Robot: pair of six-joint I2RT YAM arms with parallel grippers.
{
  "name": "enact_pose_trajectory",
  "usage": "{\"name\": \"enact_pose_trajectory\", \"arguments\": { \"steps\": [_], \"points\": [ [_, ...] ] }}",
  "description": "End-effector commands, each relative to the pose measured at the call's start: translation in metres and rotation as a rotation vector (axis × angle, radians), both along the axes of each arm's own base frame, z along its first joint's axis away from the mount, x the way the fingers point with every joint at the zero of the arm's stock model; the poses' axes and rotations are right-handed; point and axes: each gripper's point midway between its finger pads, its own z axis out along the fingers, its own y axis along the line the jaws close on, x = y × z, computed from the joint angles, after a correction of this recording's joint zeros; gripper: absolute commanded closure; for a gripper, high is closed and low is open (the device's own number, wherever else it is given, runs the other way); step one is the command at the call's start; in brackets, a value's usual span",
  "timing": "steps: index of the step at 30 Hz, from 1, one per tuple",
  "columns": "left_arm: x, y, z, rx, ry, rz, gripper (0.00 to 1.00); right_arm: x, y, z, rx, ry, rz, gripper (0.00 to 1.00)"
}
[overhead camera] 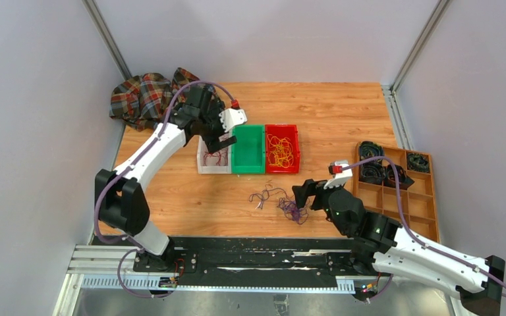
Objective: Untangle the cables
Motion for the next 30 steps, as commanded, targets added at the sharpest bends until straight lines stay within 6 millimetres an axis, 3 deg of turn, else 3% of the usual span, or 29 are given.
{"name": "enact_pose_trajectory", "arguments": {
  "steps": [1,6,10,14,17,22,28,30],
  "points": [
    [-0.067,-0.015,-0.005,-0.096,0.182,-0.087,0.02,-0.002,-0.007,-0.019,-0.033,0.043,-0.018,0.11],
    [-0.134,-0.046,-0.030,-0.072,0.276,-0.230,0.02,-0.006,-0.008,-0.033,-0.061,0.088,-0.016,0.11],
    [-0.165,-0.078,-0.053,-0.098,0.386,-0.296,0.04,-0.008,-0.014,-0.040,-0.076,0.115,-0.034,0.11],
    [-0.161,-0.098,-0.074,-0.083,0.415,-0.288,0.08,-0.010,-0.023,-0.042,-0.072,0.125,-0.067,0.12],
    [-0.151,-0.118,-0.073,-0.141,0.447,-0.252,0.10,-0.011,-0.029,-0.044,-0.064,0.132,-0.093,0.12],
    [-0.163,-0.137,-0.082,-0.161,0.488,-0.302,0.13,-0.015,-0.037,-0.049,-0.070,0.149,-0.109,0.12],
    [-0.142,-0.158,-0.081,-0.235,0.447,-0.228,0.20,-0.015,-0.038,-0.052,-0.079,0.157,-0.114,0.12],
    [-0.143,-0.161,-0.080,-0.241,0.457,-0.241,0.21,-0.015,-0.037,-0.052,-0.082,0.159,-0.110,0.13]
  ]
}}
